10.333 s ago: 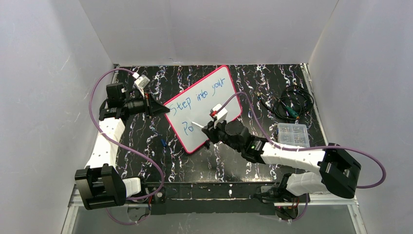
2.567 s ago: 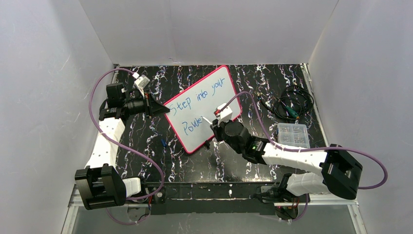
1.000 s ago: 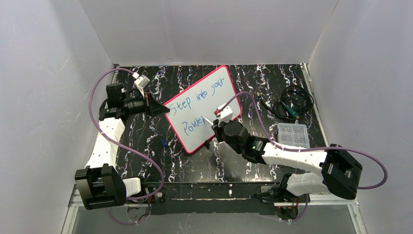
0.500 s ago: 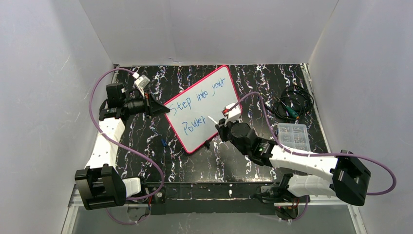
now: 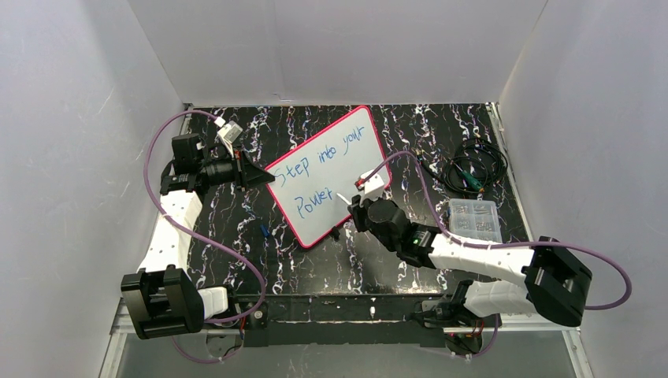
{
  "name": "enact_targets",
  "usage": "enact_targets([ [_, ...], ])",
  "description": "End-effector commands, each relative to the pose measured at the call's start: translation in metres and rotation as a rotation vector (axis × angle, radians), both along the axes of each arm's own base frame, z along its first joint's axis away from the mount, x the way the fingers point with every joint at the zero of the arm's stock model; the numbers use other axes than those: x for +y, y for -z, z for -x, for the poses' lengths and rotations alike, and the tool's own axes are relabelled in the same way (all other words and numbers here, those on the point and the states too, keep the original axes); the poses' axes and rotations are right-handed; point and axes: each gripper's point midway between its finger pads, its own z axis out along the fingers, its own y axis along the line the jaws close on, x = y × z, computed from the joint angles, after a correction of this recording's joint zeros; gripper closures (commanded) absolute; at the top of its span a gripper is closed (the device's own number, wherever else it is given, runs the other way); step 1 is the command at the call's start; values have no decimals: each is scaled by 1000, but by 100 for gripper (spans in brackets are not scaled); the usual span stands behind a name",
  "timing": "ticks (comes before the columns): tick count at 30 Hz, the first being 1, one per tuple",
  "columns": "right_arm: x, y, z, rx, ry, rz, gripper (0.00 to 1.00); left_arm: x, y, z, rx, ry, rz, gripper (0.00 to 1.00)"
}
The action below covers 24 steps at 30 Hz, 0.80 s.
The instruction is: Write a sentence on the whiteboard
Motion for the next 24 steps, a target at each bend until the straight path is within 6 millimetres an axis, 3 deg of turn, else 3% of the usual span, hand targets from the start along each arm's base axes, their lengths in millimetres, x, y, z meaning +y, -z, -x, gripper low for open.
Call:
enact_targets([
  [1, 7, -11, -8, -31, 14, -40, 99, -10, -18, 18, -50, 83, 42, 100],
  [19, 10, -8, -10, -33, 8, -20, 99, -10, -18, 18, -52, 86, 43, 100],
  [21, 7, -12, -8, -39, 6, -19, 99, -10, -17, 18, -50, 80, 40, 100],
  [24, -8, -35, -1, -35, 6, 1, 99, -8, -16, 16, -51, 57, 22, 100],
])
